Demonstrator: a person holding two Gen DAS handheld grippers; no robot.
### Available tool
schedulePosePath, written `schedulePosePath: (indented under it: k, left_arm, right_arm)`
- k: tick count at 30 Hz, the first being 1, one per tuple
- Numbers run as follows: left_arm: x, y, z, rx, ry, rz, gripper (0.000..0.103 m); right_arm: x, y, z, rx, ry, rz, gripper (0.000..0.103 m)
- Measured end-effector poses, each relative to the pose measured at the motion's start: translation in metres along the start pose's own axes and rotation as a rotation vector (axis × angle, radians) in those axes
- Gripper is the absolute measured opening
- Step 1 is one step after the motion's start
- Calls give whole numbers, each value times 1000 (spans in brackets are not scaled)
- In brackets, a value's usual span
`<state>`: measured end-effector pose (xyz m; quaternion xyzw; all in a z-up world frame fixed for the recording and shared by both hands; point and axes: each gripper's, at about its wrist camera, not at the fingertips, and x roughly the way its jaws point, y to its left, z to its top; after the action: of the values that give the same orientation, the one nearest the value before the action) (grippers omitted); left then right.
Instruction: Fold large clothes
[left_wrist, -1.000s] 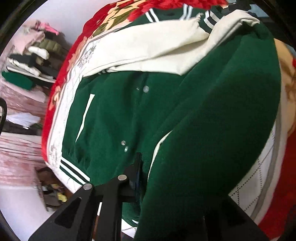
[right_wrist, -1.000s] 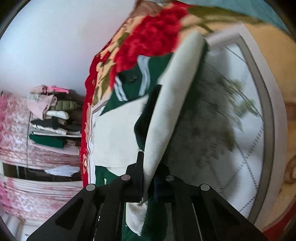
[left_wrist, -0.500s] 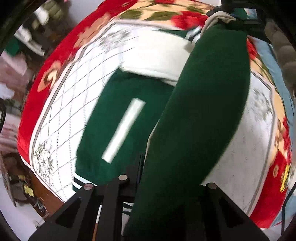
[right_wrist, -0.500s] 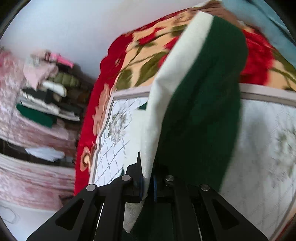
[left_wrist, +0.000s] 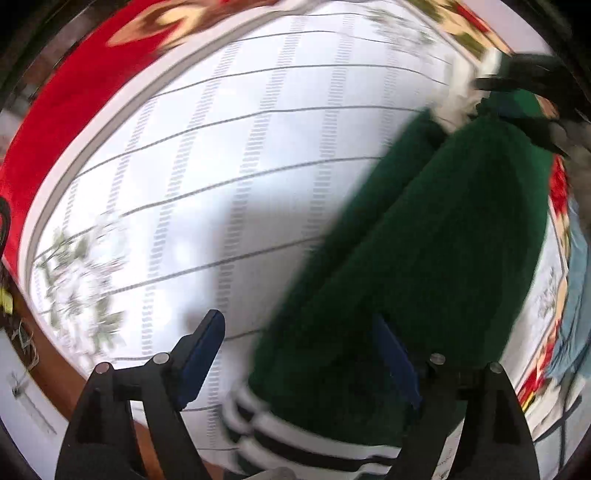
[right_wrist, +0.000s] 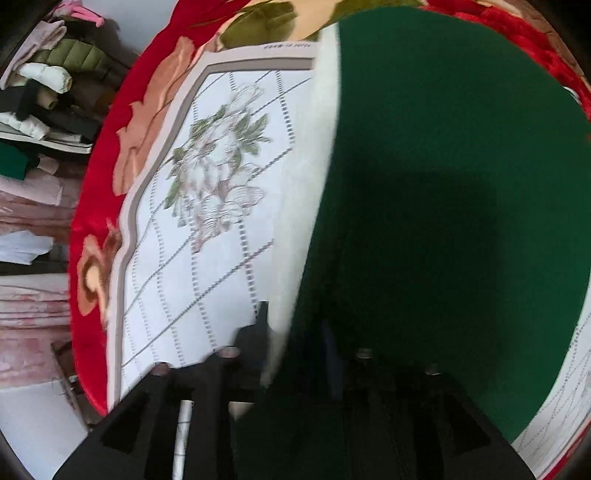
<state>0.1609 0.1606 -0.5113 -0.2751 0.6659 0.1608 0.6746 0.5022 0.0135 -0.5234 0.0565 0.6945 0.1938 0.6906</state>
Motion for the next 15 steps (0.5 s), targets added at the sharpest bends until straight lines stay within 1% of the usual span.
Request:
schedulePosePath:
  k: [1, 2, 5, 8, 9, 10, 11, 12, 13, 14, 15]
  left_arm:
    - [-3, 10, -1, -26, 1, -12, 82]
    - [-7, 18, -3, -48, 0, -22, 82]
    - [-20, 34, -11, -85, -8, -75, 82]
    - [-28, 34, -19, -100, -7, -109, 81]
    - [-26, 27, -22, -88, 2, -138, 81]
    - [-18, 17, -25, -51, 23, -150, 81]
    - [-11, 10, -20, -11, 45, -148, 81]
    - [3, -5, -25, 63, 74, -129, 79]
    - [11, -10, -29, 104, 82, -106, 64]
    - [19, -15, -35, 135, 73, -86, 41]
    - [23, -17, -40, 154, 62, -68, 30]
  right_arm:
    - [-7, -1, -2, 6, 1, 61, 41]
    - [-16, -3, -2, 5, 4, 91, 41]
    - [-44, -10, -15, -12, -15, 108, 44]
    - [-77, -39, -47, 5, -42, 83, 44]
    - [-84, -49, -58, 22, -43, 68, 44]
    - [-89, -59, -69, 44, -42, 52, 44]
    - [-93, -72, -82, 67, -41, 42, 44]
    - [-96, -85, -95, 95, -34, 33, 44]
    - [-97, -101, -112, 136, -18, 25, 44]
    - [-97, -117, -131, 183, 0, 29, 44]
    - [-94, -126, -141, 204, 11, 31, 44]
